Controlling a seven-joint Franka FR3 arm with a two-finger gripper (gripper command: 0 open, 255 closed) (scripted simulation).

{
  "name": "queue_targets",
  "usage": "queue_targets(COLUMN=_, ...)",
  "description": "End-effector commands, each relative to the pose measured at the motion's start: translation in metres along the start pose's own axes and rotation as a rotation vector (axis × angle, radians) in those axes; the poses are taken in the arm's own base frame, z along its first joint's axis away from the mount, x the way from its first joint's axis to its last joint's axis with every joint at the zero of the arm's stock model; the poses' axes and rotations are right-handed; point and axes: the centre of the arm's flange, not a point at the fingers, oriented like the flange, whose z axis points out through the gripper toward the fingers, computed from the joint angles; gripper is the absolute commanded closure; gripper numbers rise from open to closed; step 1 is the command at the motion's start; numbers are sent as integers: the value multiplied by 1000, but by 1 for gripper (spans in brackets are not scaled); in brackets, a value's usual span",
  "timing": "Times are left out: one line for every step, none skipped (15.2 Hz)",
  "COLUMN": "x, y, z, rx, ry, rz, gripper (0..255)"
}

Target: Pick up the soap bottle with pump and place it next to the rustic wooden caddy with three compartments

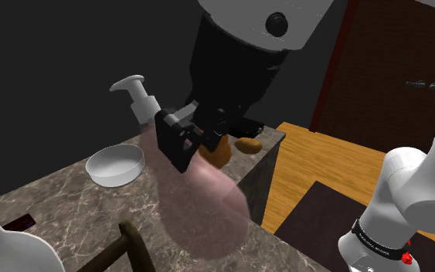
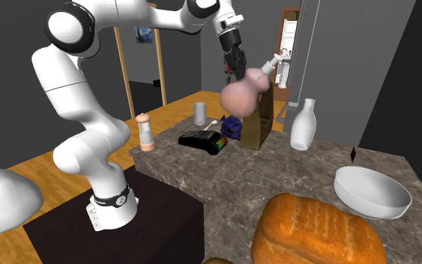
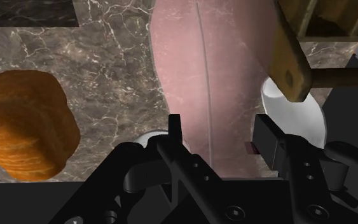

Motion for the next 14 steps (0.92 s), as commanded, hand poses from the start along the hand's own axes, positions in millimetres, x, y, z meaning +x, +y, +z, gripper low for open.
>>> queue_targets(x=-4, y=1, z=10, rx=1, ry=2, rz=1, gripper=255)
queue_targets(x=-6, y=1, z=15, rx=1, ry=2, rz=1, gripper=255)
queue_targets(x=-8, y=1, z=19, rx=1, ry=2, rz=1, gripper=255)
queue_targets(x=-10, y=1, z=24, rx=1, ry=2, rz=1, gripper=255)
queue_targets(x=-13, y=1, z=29, rx=1, ry=2, rz=1, gripper=255)
queue_targets(x=-15, y=1, z=34, rx=1, ry=2, rz=1, gripper=255)
queue_targets(x=-17, y=1, z=39, rx=1, ry=2, rz=1, gripper=255)
queue_targets(x=-19, y=1, z=44, rx=1, ry=2, rz=1, gripper=255)
queue_targets(x=-21, y=1, z=49, rx=1, ry=2, rz=1, gripper=255)
queue_targets(x=-23, y=1, z=53, rx=1, ry=2, rz=1, gripper=255)
queue_targets(x=-25, y=1, z=58, rx=1, ry=2, rz=1, gripper=255)
queue_targets(x=-27, y=1, z=63, rx=1, ry=2, rz=1, gripper=255)
queue_targets(x=-29, y=2, z=68, rx=1, ry=2, rz=1, gripper=255)
queue_targets(x=-31, y=2, z=73, rx=1, ry=2, rz=1, gripper=255)
